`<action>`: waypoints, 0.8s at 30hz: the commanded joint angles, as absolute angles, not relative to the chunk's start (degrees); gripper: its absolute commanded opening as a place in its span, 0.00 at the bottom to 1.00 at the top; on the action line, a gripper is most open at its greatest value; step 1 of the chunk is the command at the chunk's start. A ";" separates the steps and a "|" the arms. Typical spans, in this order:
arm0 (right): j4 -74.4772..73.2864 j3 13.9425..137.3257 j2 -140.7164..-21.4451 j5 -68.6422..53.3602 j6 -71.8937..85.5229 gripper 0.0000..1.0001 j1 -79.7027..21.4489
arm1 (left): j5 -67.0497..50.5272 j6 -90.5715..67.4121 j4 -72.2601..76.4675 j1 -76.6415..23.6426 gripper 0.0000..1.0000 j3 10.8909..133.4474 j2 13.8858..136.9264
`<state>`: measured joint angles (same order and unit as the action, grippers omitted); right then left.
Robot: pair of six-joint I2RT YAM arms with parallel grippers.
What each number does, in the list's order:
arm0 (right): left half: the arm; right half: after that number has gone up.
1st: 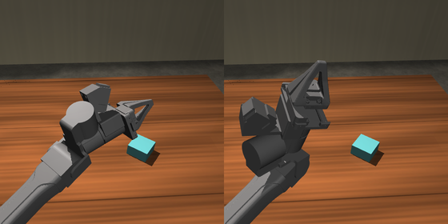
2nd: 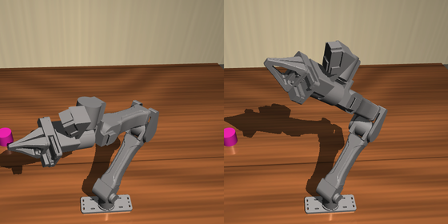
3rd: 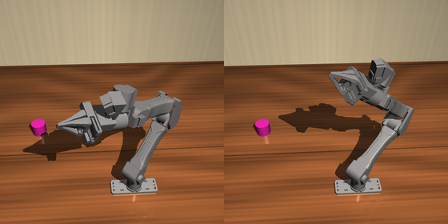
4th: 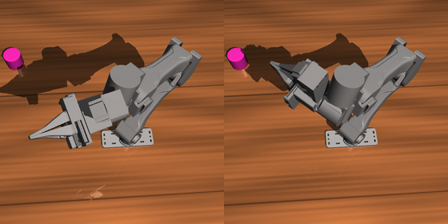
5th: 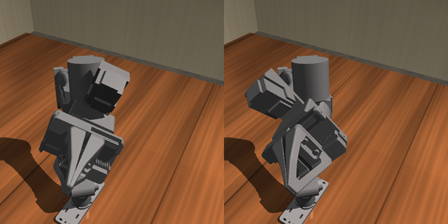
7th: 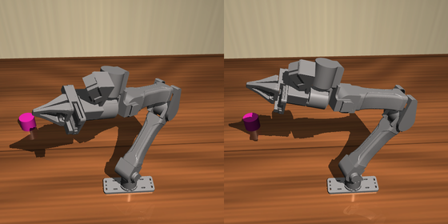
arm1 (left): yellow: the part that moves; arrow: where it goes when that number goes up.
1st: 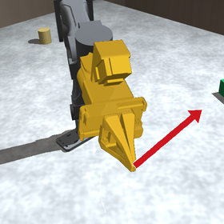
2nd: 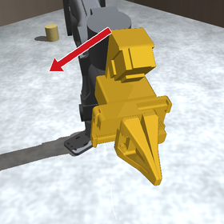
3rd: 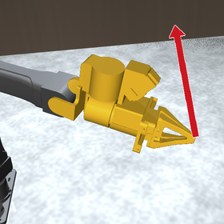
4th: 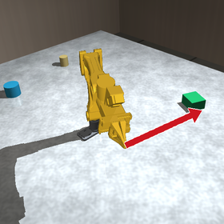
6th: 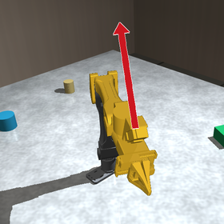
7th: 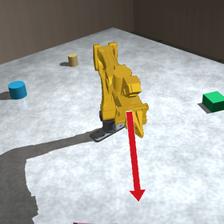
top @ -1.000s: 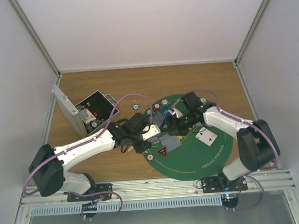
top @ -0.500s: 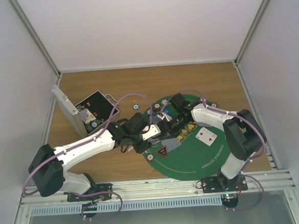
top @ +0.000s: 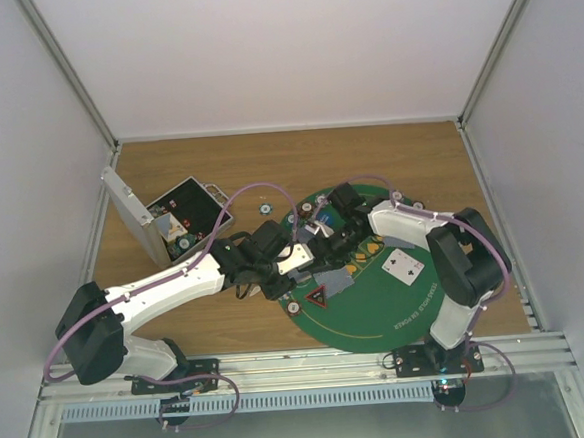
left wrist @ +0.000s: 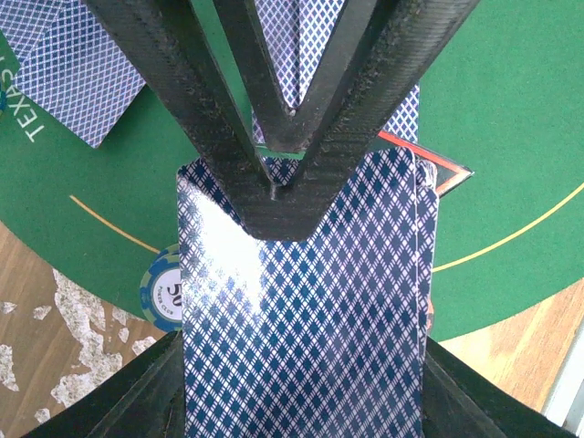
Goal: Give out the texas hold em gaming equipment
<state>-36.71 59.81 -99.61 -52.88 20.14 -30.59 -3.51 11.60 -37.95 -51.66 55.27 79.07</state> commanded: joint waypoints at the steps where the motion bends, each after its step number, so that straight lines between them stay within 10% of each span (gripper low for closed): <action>1: -39.07 61.18 -100.26 -50.05 19.01 0.53 -31.09 | -3.41 12.22 -36.07 -51.95 0.58 55.20 77.78; 24: -39.11 59.68 -97.56 -53.61 18.25 0.25 -29.26 | -3.58 12.13 -35.95 -51.94 0.58 55.11 77.73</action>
